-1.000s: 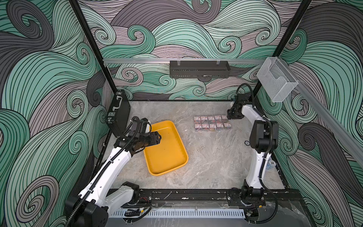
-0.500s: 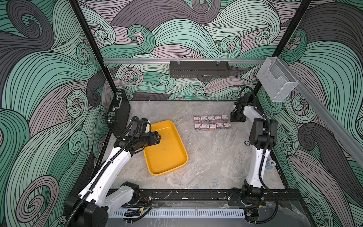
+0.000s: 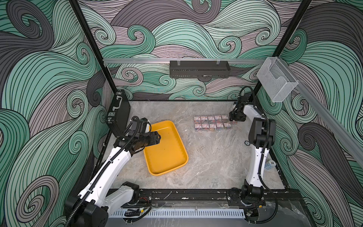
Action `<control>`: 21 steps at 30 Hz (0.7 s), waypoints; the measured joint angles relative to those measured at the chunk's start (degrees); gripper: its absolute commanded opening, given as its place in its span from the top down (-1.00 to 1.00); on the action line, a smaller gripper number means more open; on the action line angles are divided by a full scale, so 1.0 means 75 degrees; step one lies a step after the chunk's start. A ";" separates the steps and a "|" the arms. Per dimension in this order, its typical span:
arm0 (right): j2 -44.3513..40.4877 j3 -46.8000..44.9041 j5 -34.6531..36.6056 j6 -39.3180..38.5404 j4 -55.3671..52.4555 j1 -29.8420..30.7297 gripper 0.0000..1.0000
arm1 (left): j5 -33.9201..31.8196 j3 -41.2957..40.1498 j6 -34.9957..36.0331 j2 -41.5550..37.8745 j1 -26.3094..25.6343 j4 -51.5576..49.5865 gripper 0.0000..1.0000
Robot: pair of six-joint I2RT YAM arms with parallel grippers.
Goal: Take the paper clips out of the storage box
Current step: Place the boxed paper clips at the center of the board.
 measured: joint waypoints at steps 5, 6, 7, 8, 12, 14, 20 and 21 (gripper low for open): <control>0.0000 0.0082 -0.0172 0.0096 -0.0082 -0.0087 -0.30 | 0.0000 0.0015 0.0000 0.0015 0.0000 -0.0009 -0.37; 0.0000 0.0082 -0.0224 0.0114 -0.0085 -0.0102 -0.30 | 0.0000 0.0015 0.0000 0.0017 0.0000 -0.0009 -0.37; 0.0000 0.0082 -0.0291 0.0131 -0.0093 -0.0122 -0.31 | 0.0000 0.0015 0.0000 0.0020 0.0000 -0.0012 -0.37; 0.0000 0.0082 -0.0350 0.0140 -0.0099 -0.0140 -0.32 | 0.0000 0.0015 0.0000 0.0020 0.0000 -0.0012 -0.37; 0.0000 0.0119 -0.0624 0.0152 -0.0149 -0.0201 -0.32 | 0.0000 0.0044 0.0003 0.0023 0.0000 -0.0020 -0.37; 0.0000 0.0192 -0.0758 0.0157 -0.0204 -0.0224 -0.33 | 0.0000 0.0076 0.0003 0.0023 0.0000 -0.0023 -0.37; 0.0015 0.0498 -0.1122 0.0160 -0.0303 -0.0236 -0.33 | 0.0000 0.0169 0.0009 0.0119 0.0000 -0.0017 -0.36; 0.0017 0.0542 -0.1169 0.0157 -0.0326 -0.0236 -0.33 | 0.0003 0.0169 0.0009 0.0146 0.0000 -0.0017 -0.36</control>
